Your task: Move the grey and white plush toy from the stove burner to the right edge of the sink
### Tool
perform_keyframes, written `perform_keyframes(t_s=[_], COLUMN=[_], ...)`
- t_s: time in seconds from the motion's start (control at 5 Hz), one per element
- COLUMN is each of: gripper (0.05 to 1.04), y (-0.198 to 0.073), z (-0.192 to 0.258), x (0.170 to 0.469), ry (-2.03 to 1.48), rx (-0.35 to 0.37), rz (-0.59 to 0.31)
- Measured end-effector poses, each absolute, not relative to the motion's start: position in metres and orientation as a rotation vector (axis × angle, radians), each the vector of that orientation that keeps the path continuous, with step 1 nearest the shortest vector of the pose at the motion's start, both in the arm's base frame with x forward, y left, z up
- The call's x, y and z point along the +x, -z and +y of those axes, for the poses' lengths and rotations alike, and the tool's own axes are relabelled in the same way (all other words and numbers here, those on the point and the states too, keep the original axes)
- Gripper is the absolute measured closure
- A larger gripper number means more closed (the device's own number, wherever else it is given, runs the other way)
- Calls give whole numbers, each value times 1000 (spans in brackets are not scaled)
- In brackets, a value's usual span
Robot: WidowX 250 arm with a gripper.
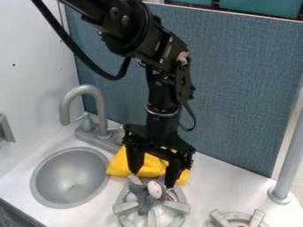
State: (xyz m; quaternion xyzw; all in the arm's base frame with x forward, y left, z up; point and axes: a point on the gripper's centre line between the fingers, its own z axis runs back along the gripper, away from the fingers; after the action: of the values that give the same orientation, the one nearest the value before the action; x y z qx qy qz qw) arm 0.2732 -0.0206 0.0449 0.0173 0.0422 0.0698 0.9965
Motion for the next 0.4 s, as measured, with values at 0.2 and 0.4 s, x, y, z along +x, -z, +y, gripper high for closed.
perform_keyframes(t_s=[0.2, 0.4], gripper=[83, 83], y=[-38, -14], z=[-20, -13], x=[271, 284], ry=[-138, -48], rx=[39, 59], rz=[110, 103])
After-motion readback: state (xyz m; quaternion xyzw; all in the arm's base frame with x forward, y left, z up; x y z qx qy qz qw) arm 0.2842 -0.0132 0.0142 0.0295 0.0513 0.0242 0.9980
